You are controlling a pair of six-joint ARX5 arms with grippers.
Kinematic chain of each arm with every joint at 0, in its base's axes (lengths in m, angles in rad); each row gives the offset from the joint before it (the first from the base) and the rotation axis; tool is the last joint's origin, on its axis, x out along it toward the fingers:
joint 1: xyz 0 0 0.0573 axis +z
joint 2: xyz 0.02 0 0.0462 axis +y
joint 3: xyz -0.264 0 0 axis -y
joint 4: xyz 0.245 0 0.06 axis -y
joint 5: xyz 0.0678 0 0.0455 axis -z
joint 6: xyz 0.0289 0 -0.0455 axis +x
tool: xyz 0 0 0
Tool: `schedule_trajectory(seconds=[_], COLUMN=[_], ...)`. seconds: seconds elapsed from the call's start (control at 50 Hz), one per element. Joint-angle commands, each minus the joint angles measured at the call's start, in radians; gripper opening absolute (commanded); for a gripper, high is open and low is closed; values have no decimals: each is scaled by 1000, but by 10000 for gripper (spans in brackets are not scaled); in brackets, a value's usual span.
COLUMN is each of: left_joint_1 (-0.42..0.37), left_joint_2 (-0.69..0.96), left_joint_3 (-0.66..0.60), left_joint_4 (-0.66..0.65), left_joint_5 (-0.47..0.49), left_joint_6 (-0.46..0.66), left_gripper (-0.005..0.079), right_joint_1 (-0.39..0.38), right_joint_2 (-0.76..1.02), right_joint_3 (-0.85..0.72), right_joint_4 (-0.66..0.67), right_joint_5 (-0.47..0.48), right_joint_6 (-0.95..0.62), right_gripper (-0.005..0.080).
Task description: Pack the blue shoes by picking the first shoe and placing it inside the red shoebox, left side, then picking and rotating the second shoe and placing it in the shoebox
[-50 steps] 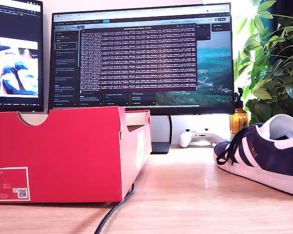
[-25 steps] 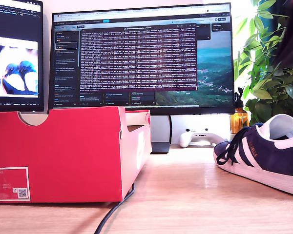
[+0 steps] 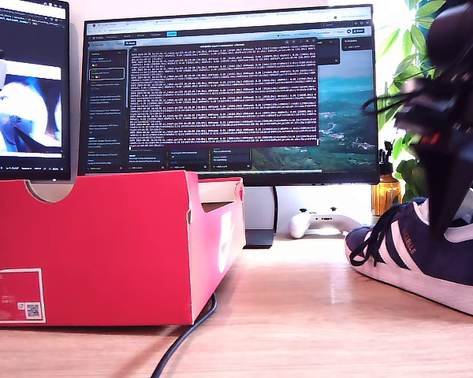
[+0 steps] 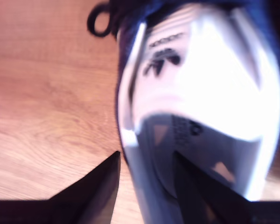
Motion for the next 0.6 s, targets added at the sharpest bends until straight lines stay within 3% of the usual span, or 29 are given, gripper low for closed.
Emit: schedule_trajectory(seconds=[0.0,0.32,0.4,0.44,0.58], left_joint_1=[-3,-3,-3,-3,-3], left_joint_2=[11,11,11,11,11], left_joint_3=[-19,-19,-19,-19,-19], left_joint_4=[6,7,6,6,3], left_joint_5=[-2,-2,-2,-2,-2], left_joint_6=[3,-4,-4,-4,-4], left_gripper=[-19,-19,-19,-19,-19], right_joint_1=[21,53,53,53,60], right_joint_2=[29,156,178,180,176], right_joint_3=[6,6,6,6,23], right_joint_4=[-6,64,91,106,116], right_joint_5=[-2,-1,-1,-2,-5], right_joint_6=[-3,-42,-48,-48,-43], right_gripper=[322,268,119,-20,-13])
